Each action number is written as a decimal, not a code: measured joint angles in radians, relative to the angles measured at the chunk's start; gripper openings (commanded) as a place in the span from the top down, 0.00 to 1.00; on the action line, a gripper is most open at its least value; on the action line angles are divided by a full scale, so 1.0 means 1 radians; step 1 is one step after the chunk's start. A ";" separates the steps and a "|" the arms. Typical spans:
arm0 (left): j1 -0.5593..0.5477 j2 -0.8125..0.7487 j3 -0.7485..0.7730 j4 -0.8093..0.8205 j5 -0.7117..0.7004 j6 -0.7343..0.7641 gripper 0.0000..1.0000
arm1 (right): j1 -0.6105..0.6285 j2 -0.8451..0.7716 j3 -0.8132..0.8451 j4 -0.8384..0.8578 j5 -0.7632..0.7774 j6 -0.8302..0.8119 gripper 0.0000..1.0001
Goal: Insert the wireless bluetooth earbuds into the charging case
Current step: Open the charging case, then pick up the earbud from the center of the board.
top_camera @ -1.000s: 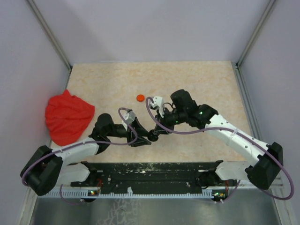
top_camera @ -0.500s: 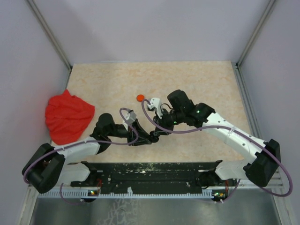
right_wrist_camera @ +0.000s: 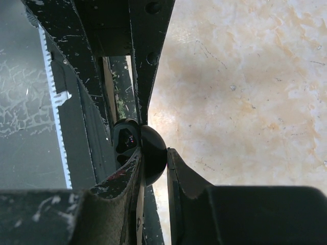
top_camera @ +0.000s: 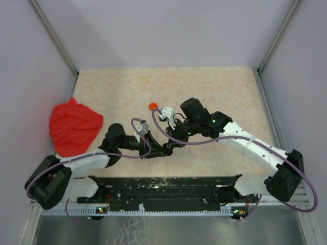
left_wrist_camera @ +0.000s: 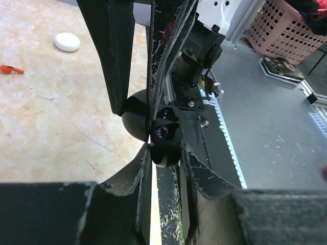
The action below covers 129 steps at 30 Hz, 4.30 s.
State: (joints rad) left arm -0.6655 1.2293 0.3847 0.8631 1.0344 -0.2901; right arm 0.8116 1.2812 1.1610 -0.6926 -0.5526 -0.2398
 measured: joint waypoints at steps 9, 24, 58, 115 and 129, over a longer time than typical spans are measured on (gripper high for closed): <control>0.000 -0.038 -0.064 -0.005 -0.127 0.131 0.99 | 0.000 -0.010 0.000 0.013 0.048 0.026 0.54; 0.000 -0.108 -0.164 -0.021 -0.394 0.262 1.00 | -0.203 0.025 -0.002 0.127 0.266 0.212 0.49; 0.000 -0.116 -0.181 -0.095 -0.420 0.374 0.99 | -0.415 0.737 0.231 0.354 0.639 0.506 0.70; 0.000 -0.179 -0.170 -0.148 -0.476 0.378 0.99 | -0.113 0.457 -0.052 0.143 0.645 0.445 0.57; 0.000 -0.186 -0.170 -0.148 -0.482 0.378 0.99 | -0.142 0.464 -0.055 0.123 0.747 0.443 0.57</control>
State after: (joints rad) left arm -0.6659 1.0431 0.2146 0.7147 0.5522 0.0875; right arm 0.6693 1.7454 1.1057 -0.5697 0.1947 0.2035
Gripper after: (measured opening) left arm 0.287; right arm 0.429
